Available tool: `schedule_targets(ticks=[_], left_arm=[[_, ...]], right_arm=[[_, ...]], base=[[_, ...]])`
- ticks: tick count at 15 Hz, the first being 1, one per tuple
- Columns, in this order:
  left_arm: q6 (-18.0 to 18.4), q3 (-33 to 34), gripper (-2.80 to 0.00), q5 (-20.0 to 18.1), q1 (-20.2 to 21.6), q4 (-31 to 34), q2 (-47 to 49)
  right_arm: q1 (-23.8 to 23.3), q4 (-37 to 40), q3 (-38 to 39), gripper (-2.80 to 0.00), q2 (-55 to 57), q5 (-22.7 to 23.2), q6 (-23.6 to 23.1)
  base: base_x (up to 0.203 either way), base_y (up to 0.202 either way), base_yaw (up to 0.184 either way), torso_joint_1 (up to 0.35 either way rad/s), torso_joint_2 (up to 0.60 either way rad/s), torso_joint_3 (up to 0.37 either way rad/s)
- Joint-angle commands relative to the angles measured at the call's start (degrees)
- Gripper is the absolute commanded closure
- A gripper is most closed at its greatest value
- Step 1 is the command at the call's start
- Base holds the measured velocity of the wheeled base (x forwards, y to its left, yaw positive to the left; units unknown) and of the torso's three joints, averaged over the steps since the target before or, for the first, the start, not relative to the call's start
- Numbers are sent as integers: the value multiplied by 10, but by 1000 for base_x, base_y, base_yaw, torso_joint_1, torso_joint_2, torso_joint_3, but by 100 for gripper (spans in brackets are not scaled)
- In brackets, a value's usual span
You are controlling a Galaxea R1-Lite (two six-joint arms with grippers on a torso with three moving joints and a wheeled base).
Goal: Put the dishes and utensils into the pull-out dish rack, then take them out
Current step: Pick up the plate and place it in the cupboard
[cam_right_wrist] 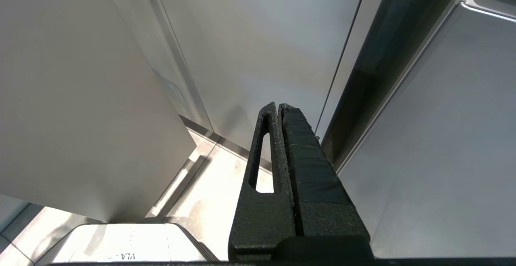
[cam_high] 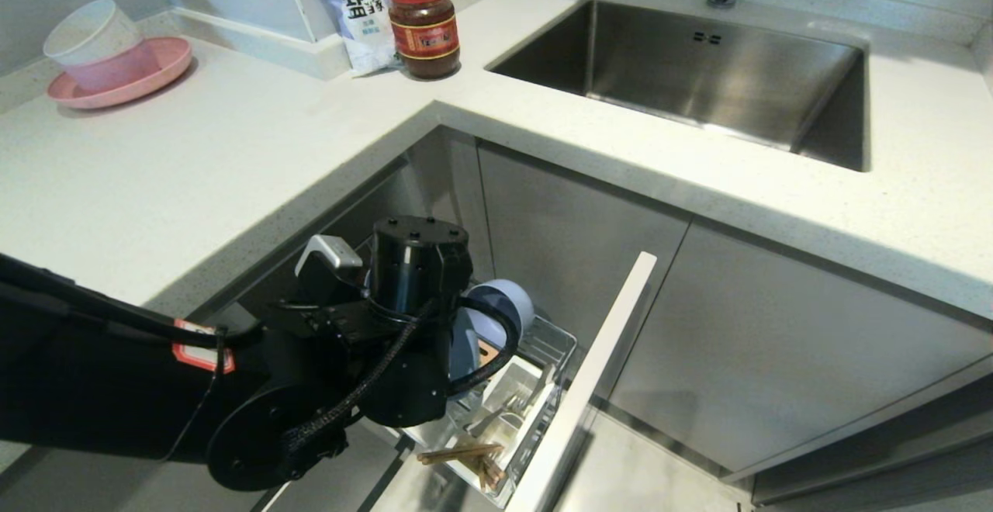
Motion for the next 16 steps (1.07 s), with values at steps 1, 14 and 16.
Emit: schedule_targets(ticks=[1, 14, 16], left_arm=[[-10, 0, 0, 3, 1, -2, 14], [-17, -6, 0, -6, 3, -2, -20], [-17, -5, 0, -24, 3, -2, -31]], right_arm=[[0, 0, 1, 0, -2, 0, 0], [0, 0, 1, 0, -2, 0, 0], [0, 0, 0, 0, -2, 0, 0]], base=[[0, 0, 0, 0, 0, 0], [0, 0, 0, 0, 0, 0], [0, 0, 0, 0, 0, 0]])
